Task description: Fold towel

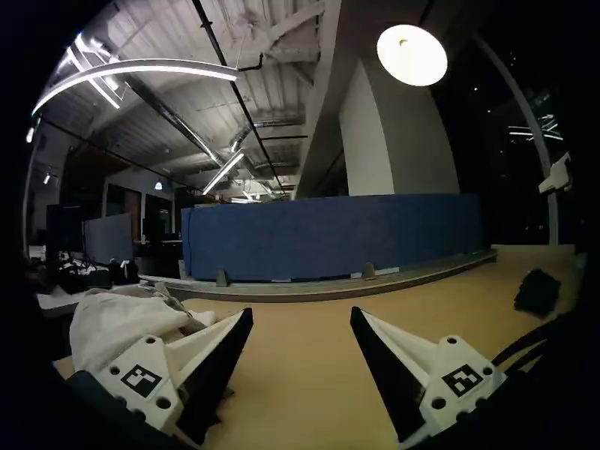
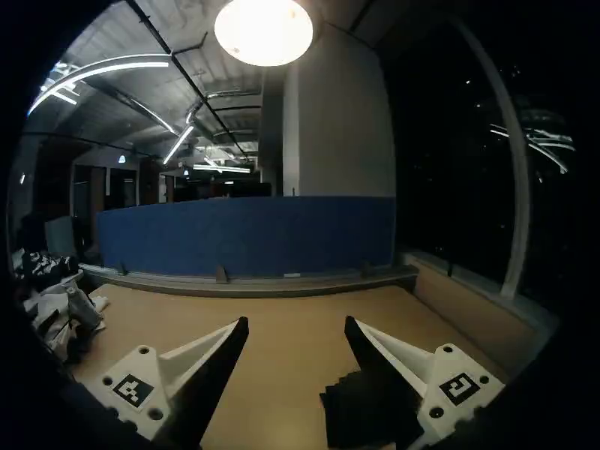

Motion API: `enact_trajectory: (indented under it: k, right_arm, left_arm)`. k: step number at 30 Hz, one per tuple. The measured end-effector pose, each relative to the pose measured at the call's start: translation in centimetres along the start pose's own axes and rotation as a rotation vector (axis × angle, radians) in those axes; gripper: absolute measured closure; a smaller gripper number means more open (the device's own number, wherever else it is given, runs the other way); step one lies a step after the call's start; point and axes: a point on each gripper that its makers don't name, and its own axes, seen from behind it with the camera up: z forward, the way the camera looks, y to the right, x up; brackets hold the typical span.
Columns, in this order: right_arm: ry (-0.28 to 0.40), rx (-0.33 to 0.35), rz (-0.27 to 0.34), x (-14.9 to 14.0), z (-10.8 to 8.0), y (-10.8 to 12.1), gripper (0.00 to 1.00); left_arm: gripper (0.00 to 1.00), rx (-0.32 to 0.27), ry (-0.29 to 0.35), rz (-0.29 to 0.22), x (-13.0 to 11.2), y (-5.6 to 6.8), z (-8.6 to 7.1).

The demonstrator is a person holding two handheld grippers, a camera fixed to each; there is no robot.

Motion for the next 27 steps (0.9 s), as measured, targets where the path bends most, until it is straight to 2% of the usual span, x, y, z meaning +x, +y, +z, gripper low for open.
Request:
enact_trajectory:
  k: [5,12,18,27]
  right_arm:
    - [0.005,0.012,-0.002,-0.7,0.5,-0.7,0.00]
    - [0.019,0.017,-0.010,-0.3,0.9,-1.0,0.00]
    - [0.019,0.017,-0.010,-0.3,1.1,-0.7,0.00]
    - [0.021,0.016,-0.008,-0.3,1.2,-0.5,0.00]
  left_arm:
    - [0.03,0.002,-0.003,-0.006,-1.5,0.0,0.2]
    - [0.03,0.008,-0.006,0.012,-2.6,-0.1,0.3]
    - [0.03,0.010,-0.022,-0.023,-3.6,-0.2,0.4]
    - [0.03,0.014,-0.036,-0.023,-4.2,-0.4,0.8]
